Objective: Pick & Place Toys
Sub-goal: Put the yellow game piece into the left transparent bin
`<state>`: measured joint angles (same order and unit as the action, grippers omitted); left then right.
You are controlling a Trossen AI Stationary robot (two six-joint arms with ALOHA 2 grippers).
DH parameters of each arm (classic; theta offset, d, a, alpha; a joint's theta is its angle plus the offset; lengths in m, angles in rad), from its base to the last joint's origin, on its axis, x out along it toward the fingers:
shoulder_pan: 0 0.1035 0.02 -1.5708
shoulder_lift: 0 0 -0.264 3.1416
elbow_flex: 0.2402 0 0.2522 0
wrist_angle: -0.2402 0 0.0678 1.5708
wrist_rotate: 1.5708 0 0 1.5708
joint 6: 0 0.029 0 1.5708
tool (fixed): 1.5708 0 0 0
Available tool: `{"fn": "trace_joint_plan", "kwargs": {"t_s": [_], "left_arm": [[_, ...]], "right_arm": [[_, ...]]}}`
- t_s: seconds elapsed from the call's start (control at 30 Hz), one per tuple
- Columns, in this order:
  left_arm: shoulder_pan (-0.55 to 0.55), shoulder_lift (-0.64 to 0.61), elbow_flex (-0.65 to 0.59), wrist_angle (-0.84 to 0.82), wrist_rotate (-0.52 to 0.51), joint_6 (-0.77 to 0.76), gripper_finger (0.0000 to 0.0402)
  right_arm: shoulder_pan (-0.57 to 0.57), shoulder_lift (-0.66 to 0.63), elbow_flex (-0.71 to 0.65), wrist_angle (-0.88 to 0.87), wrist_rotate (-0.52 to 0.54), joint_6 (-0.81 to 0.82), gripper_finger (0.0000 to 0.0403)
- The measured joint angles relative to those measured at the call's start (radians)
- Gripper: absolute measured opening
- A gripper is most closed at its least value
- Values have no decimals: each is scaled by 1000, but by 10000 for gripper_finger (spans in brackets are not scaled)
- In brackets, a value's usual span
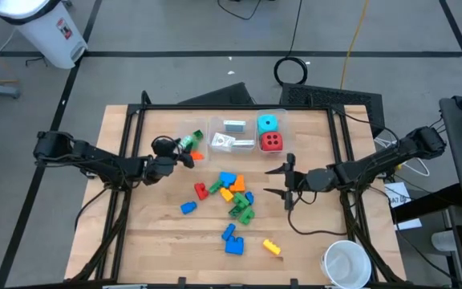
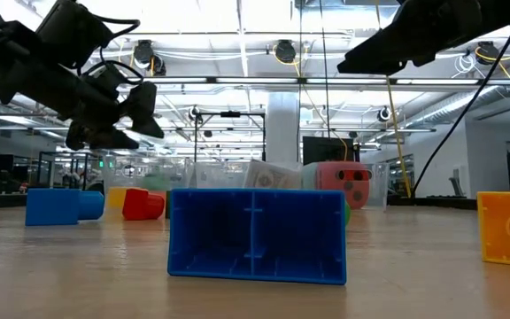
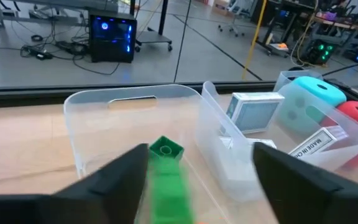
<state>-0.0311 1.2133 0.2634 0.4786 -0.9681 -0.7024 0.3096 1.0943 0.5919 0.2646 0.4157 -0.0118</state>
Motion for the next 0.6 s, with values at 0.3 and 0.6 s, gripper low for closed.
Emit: {"fn": "trace_joint_plan", "kwargs": {"t_s": [0.3, 0.6], "left_arm": [[0, 0, 0, 22, 1, -18, 389], [0, 0, 0, 76, 1, -10, 367]], "right_arm": [[19, 31, 1, 56, -112, 109, 228], [264, 307, 296, -260, -70, 309, 228]]}}
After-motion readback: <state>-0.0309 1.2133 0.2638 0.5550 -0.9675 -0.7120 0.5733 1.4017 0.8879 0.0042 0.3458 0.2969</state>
